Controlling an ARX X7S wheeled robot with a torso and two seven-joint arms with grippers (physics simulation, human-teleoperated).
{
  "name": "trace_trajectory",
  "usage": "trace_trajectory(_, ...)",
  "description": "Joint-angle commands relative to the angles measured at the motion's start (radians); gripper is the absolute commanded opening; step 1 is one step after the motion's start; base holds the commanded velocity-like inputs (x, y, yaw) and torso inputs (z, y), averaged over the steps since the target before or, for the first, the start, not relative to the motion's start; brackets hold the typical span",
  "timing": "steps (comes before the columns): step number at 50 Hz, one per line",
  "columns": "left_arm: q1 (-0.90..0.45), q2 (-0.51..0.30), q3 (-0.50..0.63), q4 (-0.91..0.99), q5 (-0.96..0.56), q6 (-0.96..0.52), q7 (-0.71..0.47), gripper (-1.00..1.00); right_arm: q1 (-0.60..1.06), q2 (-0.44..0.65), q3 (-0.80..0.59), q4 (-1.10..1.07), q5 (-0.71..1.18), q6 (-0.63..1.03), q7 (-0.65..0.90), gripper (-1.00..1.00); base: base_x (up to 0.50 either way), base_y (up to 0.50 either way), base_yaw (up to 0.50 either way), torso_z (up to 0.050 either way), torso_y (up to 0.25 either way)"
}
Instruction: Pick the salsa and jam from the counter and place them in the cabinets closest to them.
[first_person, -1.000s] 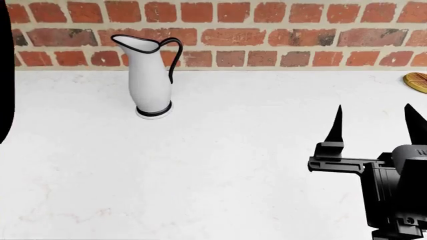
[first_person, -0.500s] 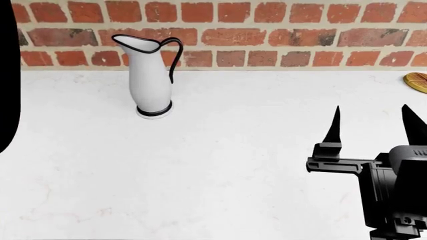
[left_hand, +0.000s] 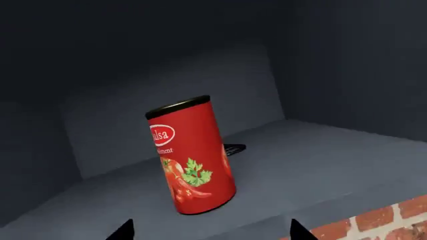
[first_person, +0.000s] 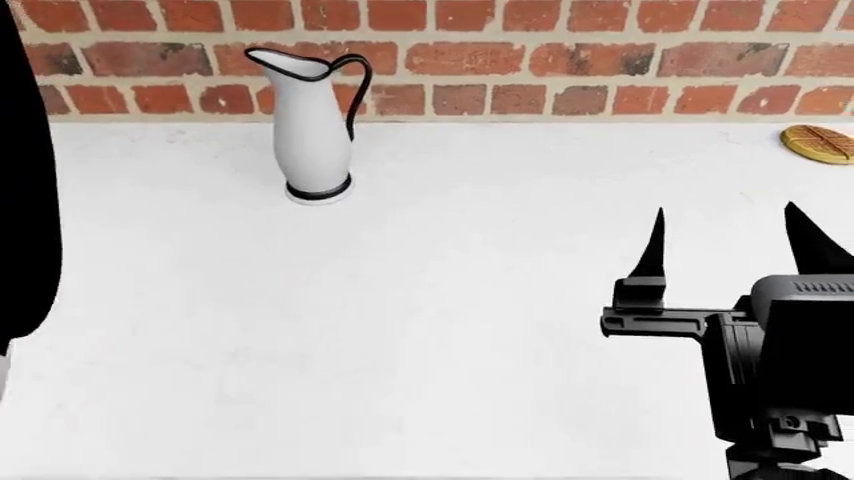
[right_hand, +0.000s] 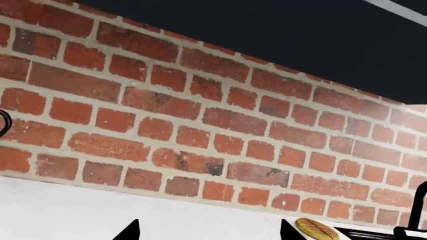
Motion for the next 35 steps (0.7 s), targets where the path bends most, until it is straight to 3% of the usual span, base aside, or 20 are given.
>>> trace_trajectory(1,0.093,-0.031,0.015,0.169,-0.041,-0.131,0.027,1.0,0.022,0.009,-0.031,0.015,-0.01,0.022,0.009,1.0,-0.5,0.0,0.0,0.0,0.0)
trace_trajectory(7,0.125,-0.045,0.008,0.233,-0.045,-0.165,0.022,1.0,0.011,0.01,-0.031,0.018,-0.007,0.013,0.014,1.0,-0.5,0.0,0.0,0.0,0.0)
trace_trajectory(11,0.198,-0.063,-0.014,0.384,-0.051,-0.237,0.01,1.0,0.002,0.007,-0.035,0.022,-0.003,0.002,0.017,1.0,-0.5,0.0,0.0,0.0,0.0)
trace_trajectory(19,0.482,-0.086,-0.105,1.004,-0.065,-0.508,-0.031,1.0,-0.005,-0.005,-0.035,0.039,0.017,-0.039,0.024,1.0,-0.5,0.0,0.0,0.0,0.0)
trace_trajectory(23,0.691,-0.07,-0.134,1.318,-0.05,-0.542,-0.074,1.0,-0.013,-0.011,-0.041,0.072,0.034,-0.099,0.029,1.0,-0.26,0.0,0.0,0.0,0.0)
trace_trajectory(28,0.978,-0.042,-0.149,1.504,-0.011,-0.4,-0.149,1.0,-0.008,-0.015,-0.067,0.103,0.04,-0.151,0.037,1.0,0.0,0.0,0.0,0.0,0.0)
trace_trajectory(30,1.081,-0.059,-0.12,1.521,0.014,-0.304,-0.188,1.0,-0.008,-0.02,-0.066,0.11,0.049,-0.165,0.039,1.0,0.0,0.0,0.0,0.0,0.0)
trace_trajectory(35,1.31,-0.023,-0.168,1.534,0.007,-0.072,-0.225,1.0,-0.011,-0.039,-0.059,0.14,0.076,-0.204,0.048,1.0,0.0,-0.04,0.0,0.0,0.0)
